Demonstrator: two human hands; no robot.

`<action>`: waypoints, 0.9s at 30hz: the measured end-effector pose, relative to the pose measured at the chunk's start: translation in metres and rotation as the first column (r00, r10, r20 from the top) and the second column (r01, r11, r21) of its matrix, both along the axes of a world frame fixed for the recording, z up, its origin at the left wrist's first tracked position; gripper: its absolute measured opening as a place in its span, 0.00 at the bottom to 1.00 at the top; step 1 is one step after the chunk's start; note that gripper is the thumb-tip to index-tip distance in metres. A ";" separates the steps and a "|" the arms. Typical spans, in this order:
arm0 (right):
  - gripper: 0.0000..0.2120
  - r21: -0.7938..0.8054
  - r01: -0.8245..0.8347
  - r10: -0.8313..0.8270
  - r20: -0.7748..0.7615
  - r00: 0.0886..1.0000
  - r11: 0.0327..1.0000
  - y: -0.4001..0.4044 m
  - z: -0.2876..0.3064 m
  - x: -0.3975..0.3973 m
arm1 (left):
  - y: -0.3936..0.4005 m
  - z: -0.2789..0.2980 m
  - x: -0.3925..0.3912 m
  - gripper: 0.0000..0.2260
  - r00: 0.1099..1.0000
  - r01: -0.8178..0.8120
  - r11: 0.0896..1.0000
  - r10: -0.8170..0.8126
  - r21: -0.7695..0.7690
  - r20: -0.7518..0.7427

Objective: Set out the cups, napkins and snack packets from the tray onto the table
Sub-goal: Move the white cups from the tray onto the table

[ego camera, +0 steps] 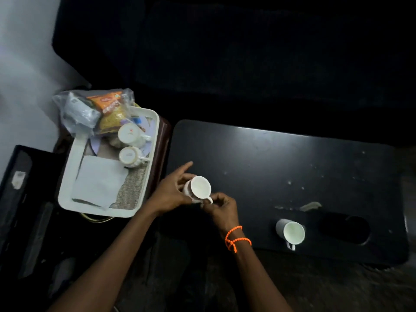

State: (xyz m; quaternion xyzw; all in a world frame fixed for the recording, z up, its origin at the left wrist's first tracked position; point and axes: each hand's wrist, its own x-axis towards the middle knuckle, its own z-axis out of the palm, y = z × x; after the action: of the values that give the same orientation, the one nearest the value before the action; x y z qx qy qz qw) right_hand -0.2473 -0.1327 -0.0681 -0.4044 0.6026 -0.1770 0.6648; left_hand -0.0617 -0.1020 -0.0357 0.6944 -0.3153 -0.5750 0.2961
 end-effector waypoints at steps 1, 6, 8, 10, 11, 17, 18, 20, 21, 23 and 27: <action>0.11 -0.006 0.023 -0.023 -0.026 0.999 1.000 0.001 -0.003 -0.012 | -0.008 -0.002 -0.012 0.52 0.997 0.071 0.997 -0.070 -0.021 0.030; 0.05 -0.069 0.122 -0.133 -0.184 0.974 0.990 0.010 -0.015 -0.072 | -0.038 -0.020 -0.072 0.43 0.935 0.336 0.938 -0.321 -0.082 0.152; 0.04 -0.094 0.114 -0.133 -0.226 0.965 0.989 0.015 -0.018 -0.093 | -0.046 -0.029 -0.094 0.39 0.901 0.414 0.906 -0.394 -0.090 0.180; 0.04 -0.105 0.105 -0.130 -0.265 0.955 0.989 0.020 -0.021 -0.112 | -0.051 -0.039 -0.114 0.36 0.866 0.484 0.870 -0.463 -0.088 0.187; 0.05 -0.107 0.110 -0.136 -0.285 0.949 0.988 0.023 -0.023 -0.120 | -0.052 -0.043 -0.124 0.35 0.845 0.520 0.850 -0.498 -0.083 0.195; 0.06 -0.069 0.182 -0.194 -0.375 0.906 0.981 0.040 -0.037 -0.141 | -0.049 -0.068 -0.158 0.27 0.746 0.635 0.772 -0.615 0.005 0.254; 0.07 -0.058 0.190 -0.198 -0.381 0.903 0.980 0.042 -0.039 -0.142 | -0.048 -0.071 -0.160 0.26 0.739 0.640 0.768 -0.624 0.024 0.256; 0.07 -0.033 0.195 -0.192 -0.393 0.899 0.980 0.046 -0.043 -0.142 | -0.045 -0.076 -0.161 0.25 0.720 0.655 0.754 -0.643 0.053 0.259; 0.07 -0.023 0.195 -0.188 -0.398 0.898 0.981 0.048 -0.045 -0.141 | -0.044 -0.078 -0.161 0.25 0.712 0.661 0.748 -0.651 0.062 0.261; 0.07 -0.009 0.193 -0.180 -0.400 0.898 0.981 0.051 -0.047 -0.140 | -0.042 -0.080 -0.161 0.25 0.704 0.668 0.741 -0.658 0.067 0.266; 0.07 0.002 0.162 -0.147 -0.412 0.899 0.987 0.053 -0.052 -0.138 | -0.039 -0.085 -0.160 0.24 0.713 0.661 0.748 -0.651 0.060 0.261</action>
State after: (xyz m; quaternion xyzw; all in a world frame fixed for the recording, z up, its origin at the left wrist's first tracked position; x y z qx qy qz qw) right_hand -0.3856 -0.0795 -0.1199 -0.3712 0.7619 -0.1294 0.5147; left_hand -0.2220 -0.1412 -0.1204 0.6021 -0.5884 -0.5382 0.0408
